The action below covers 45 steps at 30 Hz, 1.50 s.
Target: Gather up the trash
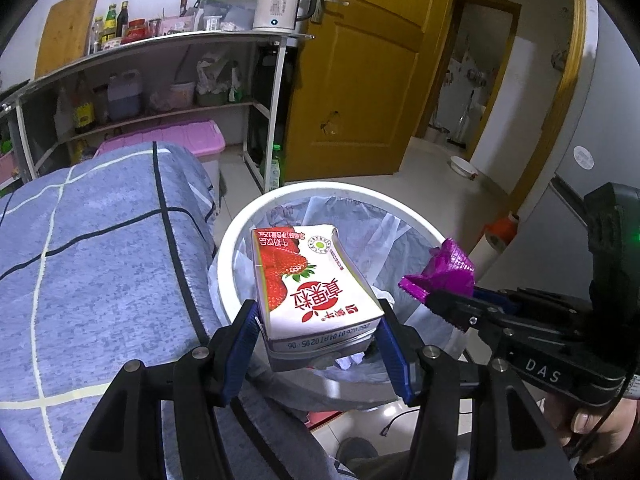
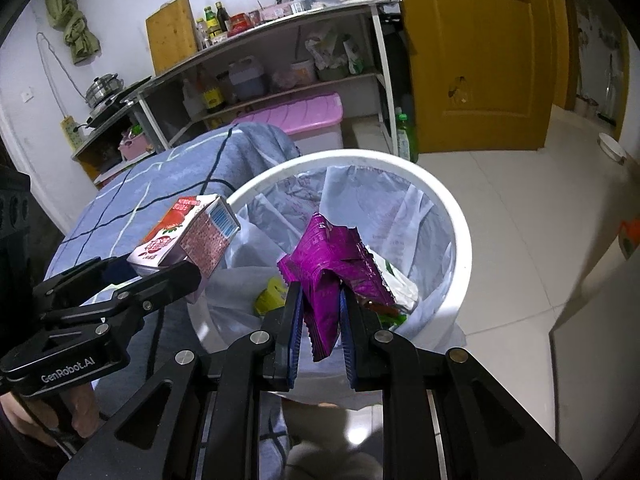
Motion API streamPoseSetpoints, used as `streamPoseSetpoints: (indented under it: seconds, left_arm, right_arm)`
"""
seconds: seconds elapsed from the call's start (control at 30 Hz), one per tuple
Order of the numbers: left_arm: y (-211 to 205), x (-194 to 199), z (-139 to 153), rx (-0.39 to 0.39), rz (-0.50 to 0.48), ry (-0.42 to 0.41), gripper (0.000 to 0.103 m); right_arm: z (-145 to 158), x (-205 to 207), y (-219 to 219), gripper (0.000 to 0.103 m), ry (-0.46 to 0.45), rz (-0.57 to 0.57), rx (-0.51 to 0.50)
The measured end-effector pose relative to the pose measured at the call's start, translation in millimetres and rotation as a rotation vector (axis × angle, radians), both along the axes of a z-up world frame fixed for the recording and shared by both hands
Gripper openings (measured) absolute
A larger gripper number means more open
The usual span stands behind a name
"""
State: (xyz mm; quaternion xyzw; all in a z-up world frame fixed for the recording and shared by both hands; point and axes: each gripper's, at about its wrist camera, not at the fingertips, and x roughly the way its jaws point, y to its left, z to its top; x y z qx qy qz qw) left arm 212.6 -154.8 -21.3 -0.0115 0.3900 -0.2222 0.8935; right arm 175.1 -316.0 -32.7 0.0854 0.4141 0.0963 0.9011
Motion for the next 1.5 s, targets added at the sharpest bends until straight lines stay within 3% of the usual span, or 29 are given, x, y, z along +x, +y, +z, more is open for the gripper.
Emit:
streamPoseSetpoints:
  seconds: [0.17, 0.37, 0.47, 0.7, 1.33, 1.5]
  left_arm:
    - [-6, 5, -3, 0.006, -0.010, 0.008, 0.058]
    - [-9, 6, -5, 0.016, 0.003, 0.006, 0.058]
    - [-7, 3, -2, 0.010, 0.008, -0.001, 0.058]
    - [1, -11, 8, 0.000, 0.012, -0.025, 0.058]
    - [40, -101, 36, 0.029, 0.059, -0.119, 0.058]
    - [52, -127, 41, 0.032, 0.093, -0.144, 0.058]
  right_arm:
    - [-7, 7, -1, 0.030, 0.028, 0.000, 0.007]
    - [-11, 11, -3, 0.032, 0.041, -0.005, 0.006]
    - [-9, 8, -2, 0.039, 0.035, -0.006, 0.004]
    - [0, -4, 1, 0.039, 0.010, -0.008, -0.001]
    - [37, -86, 36, 0.039, -0.114, 0.016, -0.014]
    - [44, -108, 49, 0.045, -0.144, 0.031, -0.031]
